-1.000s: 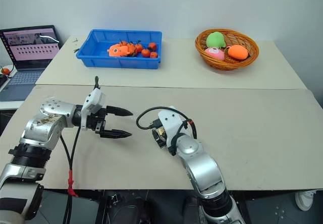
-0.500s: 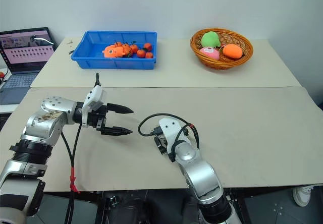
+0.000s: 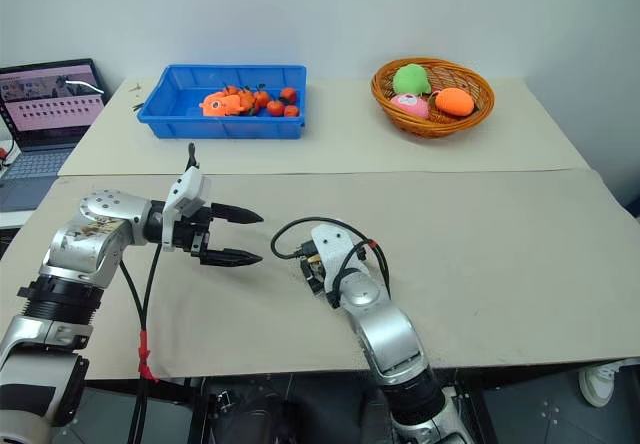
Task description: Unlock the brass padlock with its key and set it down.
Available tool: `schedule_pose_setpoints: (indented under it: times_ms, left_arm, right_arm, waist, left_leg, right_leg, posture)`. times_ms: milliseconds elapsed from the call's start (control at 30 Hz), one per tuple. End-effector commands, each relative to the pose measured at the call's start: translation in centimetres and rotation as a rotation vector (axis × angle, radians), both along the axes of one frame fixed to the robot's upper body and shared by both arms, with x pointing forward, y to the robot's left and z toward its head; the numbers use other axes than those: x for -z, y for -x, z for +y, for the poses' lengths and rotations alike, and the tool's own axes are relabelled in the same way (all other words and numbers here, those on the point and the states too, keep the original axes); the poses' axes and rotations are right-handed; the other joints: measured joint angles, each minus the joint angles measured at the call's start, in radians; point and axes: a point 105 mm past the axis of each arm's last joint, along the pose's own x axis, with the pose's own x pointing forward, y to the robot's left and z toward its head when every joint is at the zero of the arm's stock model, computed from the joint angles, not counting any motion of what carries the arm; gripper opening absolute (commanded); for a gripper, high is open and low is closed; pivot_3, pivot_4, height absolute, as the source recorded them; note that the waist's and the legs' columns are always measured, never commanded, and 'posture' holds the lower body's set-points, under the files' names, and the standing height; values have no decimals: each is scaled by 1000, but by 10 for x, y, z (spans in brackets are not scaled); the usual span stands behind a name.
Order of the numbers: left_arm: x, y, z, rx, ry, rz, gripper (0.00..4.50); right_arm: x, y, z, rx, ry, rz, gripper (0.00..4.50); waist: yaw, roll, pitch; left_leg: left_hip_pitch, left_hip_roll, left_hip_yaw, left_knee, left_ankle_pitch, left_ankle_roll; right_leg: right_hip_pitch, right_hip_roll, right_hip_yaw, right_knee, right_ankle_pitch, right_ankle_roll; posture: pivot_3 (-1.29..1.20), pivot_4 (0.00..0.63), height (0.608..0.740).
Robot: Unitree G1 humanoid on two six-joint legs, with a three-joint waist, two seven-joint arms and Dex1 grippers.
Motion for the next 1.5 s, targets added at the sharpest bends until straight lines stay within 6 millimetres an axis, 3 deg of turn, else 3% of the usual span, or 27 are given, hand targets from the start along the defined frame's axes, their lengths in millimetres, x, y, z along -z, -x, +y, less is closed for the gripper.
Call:
schedule_pose_setpoints:
  times_ms: [33,333,367,467,667,700,967,1233,1367,1500]
  left_arm:
    - [-15,-1,1,-2,3,-55,4500]
    - [-15,-3,-2,-3,10,-57,4500]
    - [-15,-3,-2,-3,11,-57,4500]
    - [-15,-3,-2,-5,11,-59,4500]
    - [-16,-5,-2,-10,13,-63,4500]
    - [-16,-5,-2,-10,14,-63,4500]
    - [-16,-5,-4,-13,21,-66,4500]
    - [-12,-8,-13,-31,65,-68,4500]
    - [-9,-8,-18,-36,92,-63,4500]
    - [-6,-9,-23,-46,114,-61,4500]
  right_arm:
    - [-3,2,5,-2,-14,-11,4425]
    - [0,2,2,4,-2,-2,4425]
    - [0,2,2,5,-2,-3,3912]
    - [0,2,1,8,1,-4,3118]
    - [0,2,1,7,6,-8,1015]
    - [0,1,0,7,6,-8,915]
    - [3,1,-8,10,23,-11,914]
    - [-19,-8,-66,4,119,-138,914]
    - [-39,-6,-84,-108,205,-235,914]
    - [-58,7,-76,-356,336,-355,914]
  waist:
    - [-1,0,0]
    - [0,0,0]
    - [0,0,0]
    - [2,0,0]
    - [5,0,0]
    - [5,0,0]
    - [6,0,0]
    - [29,0,0]
    - [31,-1,0]
    - [24,-1,1]
  left_leg:
    - [0,0,0,0,0,0]
    - [0,0,0,0,0,0]
    - [0,0,0,0,0,0]
    - [0,0,0,0,0,0]
    - [-1,0,0,0,0,0]
    - [-1,0,0,0,0,0]
    - [-1,0,0,0,0,0]
    - [-2,-1,-1,0,0,1]
    - [-3,-1,-1,-1,-1,1]
    - [-3,-1,0,-3,-1,1]
  right_leg:
    - [0,0,0,0,0,0]
    - [0,0,0,0,0,0]
    - [0,0,0,0,0,0]
    - [0,0,0,0,0,0]
    - [0,0,0,0,0,0]
    - [0,0,0,0,0,0]
    - [0,0,0,-1,0,0]
    - [0,-1,-1,-2,-1,0]
    - [-1,-1,-2,-3,-1,1]
    - [-2,0,-1,-4,-1,1]
  posture:
    - [0,150,692]
    - [0,150,692]
    - [0,150,692]
    - [0,150,692]
    - [0,150,692]
    - [0,150,692]
    - [0,150,692]
    - [0,150,692]
    - [0,150,692]
    - [0,150,692]
